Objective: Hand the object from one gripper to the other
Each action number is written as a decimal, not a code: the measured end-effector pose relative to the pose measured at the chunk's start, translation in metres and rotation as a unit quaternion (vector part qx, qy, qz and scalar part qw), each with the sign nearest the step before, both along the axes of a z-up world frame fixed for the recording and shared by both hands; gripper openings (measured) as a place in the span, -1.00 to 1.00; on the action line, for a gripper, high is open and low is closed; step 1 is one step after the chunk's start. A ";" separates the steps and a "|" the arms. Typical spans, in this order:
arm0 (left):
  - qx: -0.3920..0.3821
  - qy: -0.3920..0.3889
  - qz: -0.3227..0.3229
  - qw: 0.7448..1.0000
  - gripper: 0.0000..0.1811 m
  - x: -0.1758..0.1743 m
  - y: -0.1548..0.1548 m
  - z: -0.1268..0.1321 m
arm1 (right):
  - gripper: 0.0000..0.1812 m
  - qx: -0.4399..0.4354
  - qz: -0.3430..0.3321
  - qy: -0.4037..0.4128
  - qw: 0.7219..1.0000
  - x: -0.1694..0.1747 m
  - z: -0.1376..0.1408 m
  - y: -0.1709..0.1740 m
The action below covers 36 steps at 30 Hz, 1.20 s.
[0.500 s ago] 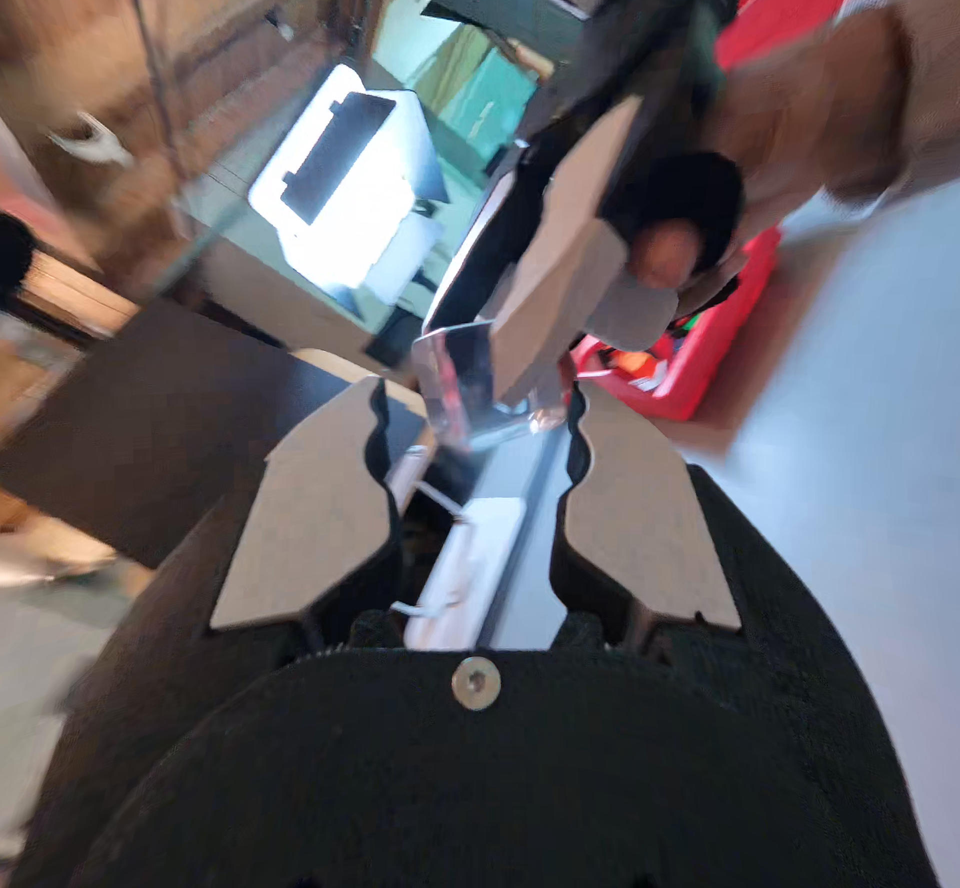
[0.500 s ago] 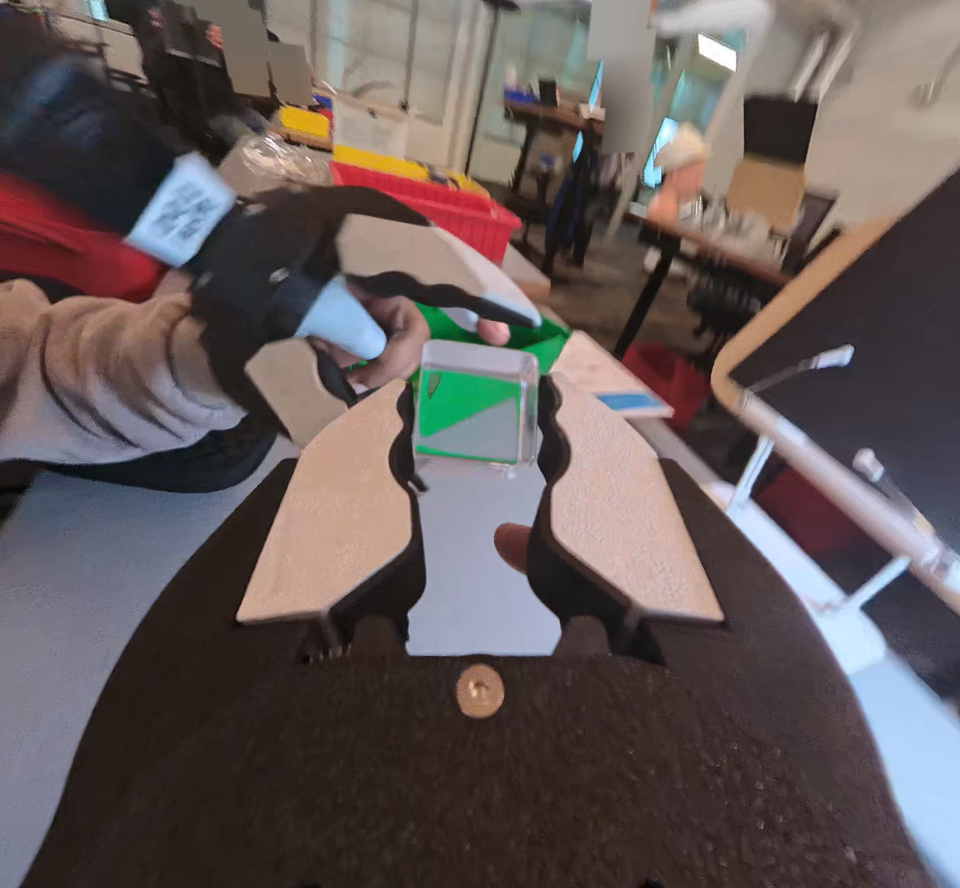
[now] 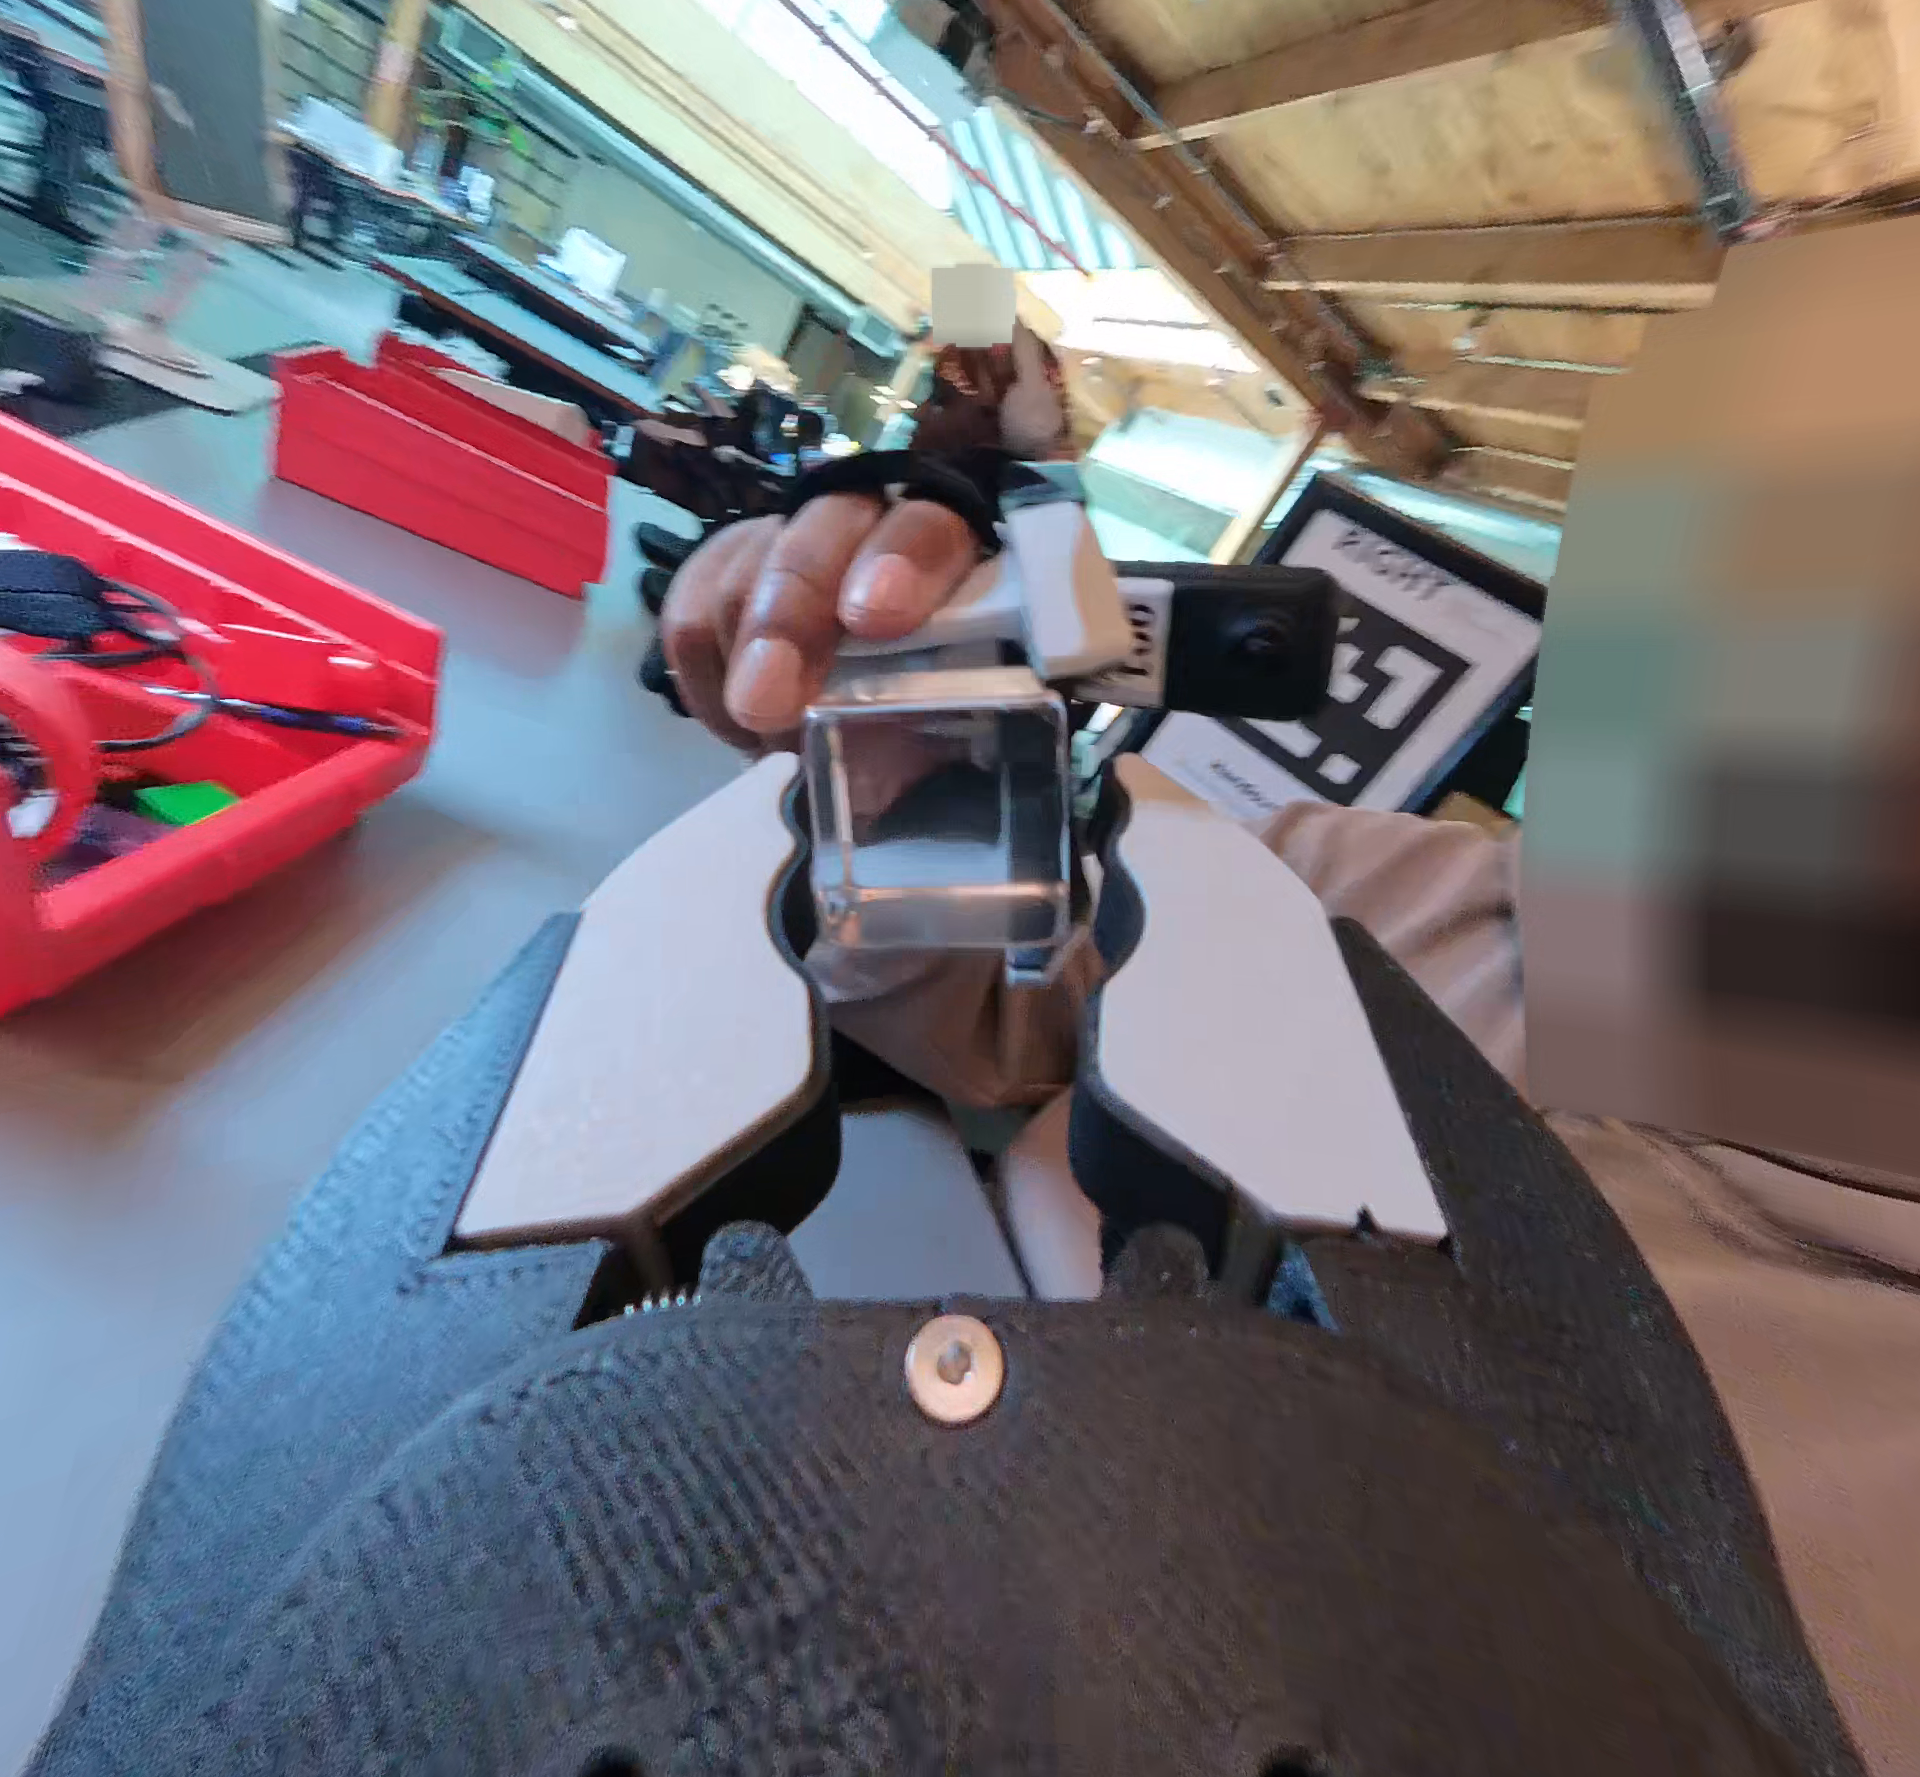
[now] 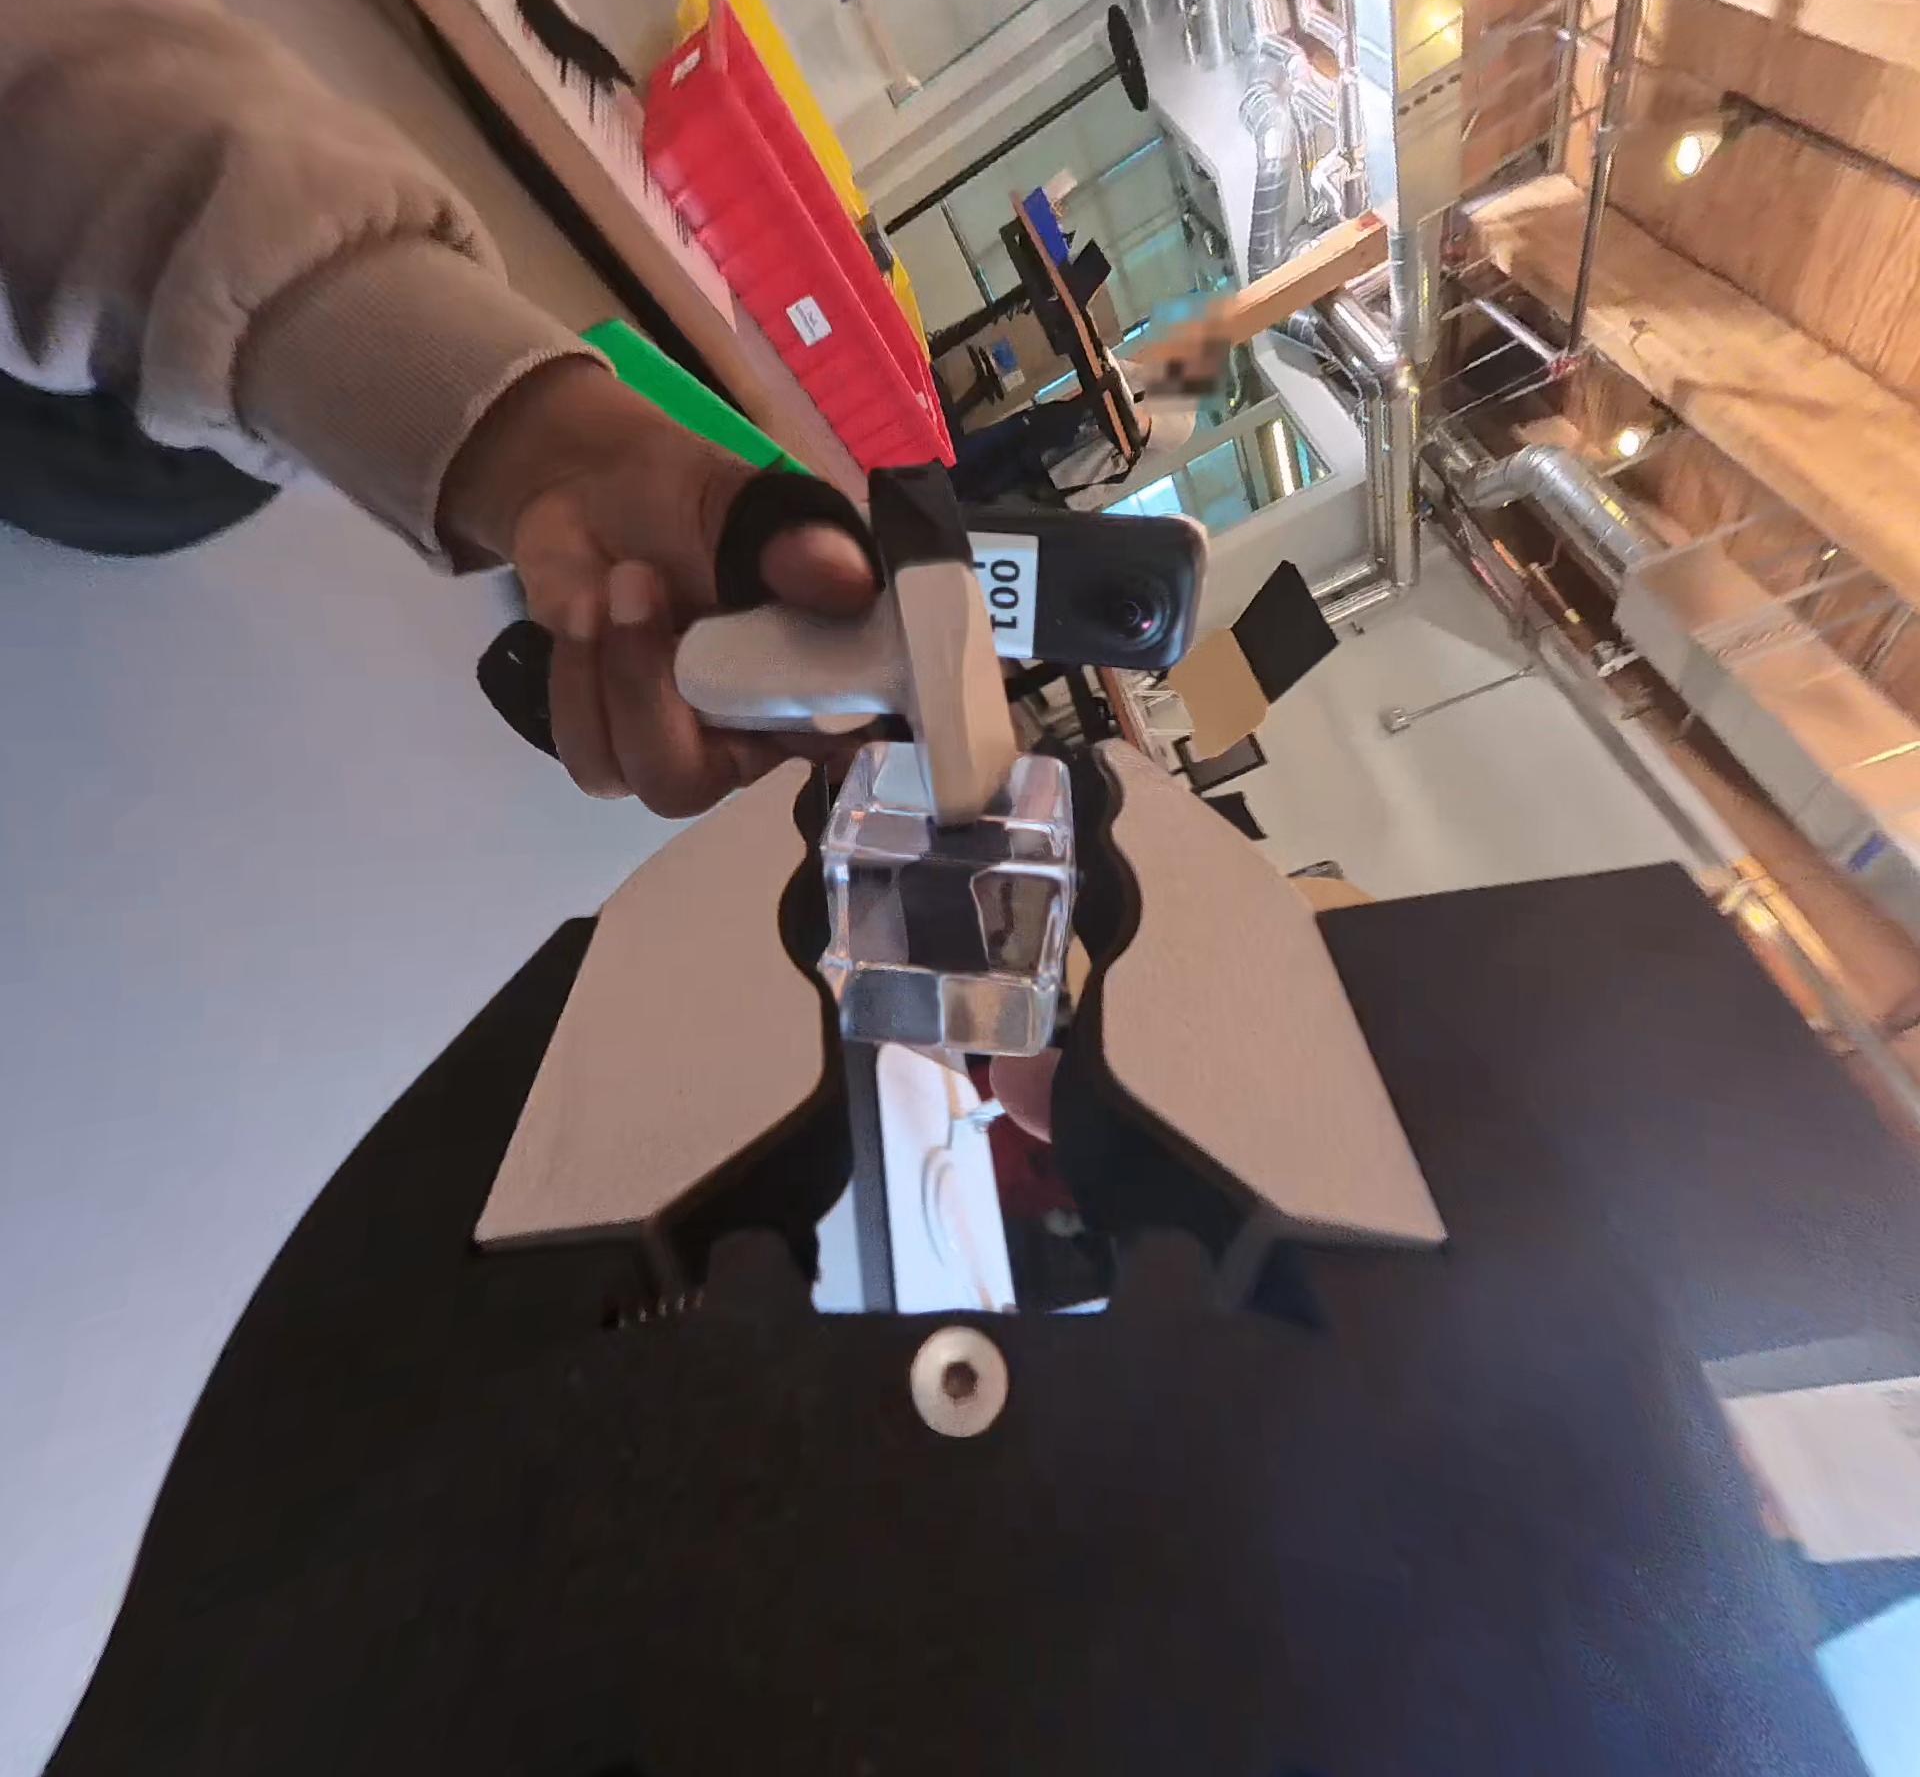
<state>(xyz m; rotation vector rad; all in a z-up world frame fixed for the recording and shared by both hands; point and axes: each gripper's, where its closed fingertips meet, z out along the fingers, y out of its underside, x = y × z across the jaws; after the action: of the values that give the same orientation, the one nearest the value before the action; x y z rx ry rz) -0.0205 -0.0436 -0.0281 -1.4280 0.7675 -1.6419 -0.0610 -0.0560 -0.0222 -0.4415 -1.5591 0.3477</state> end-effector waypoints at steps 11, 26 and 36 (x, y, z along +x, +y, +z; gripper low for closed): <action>0.371 0.279 0.362 0.809 -0.50 -0.049 0.052 -0.002 | -0.39 -0.368 -0.003 0.014 0.930 0.011 0.024 0.036; 0.584 0.404 0.418 0.567 -0.45 -0.037 0.054 -0.011 | -0.51 -0.390 -0.058 -0.014 0.919 -0.010 -0.010 0.056; 0.131 -0.034 0.101 0.986 -0.32 -0.021 0.005 0.023 | -0.51 -0.308 0.173 0.098 0.930 0.022 0.040 0.000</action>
<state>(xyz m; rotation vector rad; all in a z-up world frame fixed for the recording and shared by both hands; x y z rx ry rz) -0.0416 -0.0389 -0.0046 -1.2143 0.7447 -1.3729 -0.0387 -0.0562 0.0181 -0.5921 -1.3049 1.1398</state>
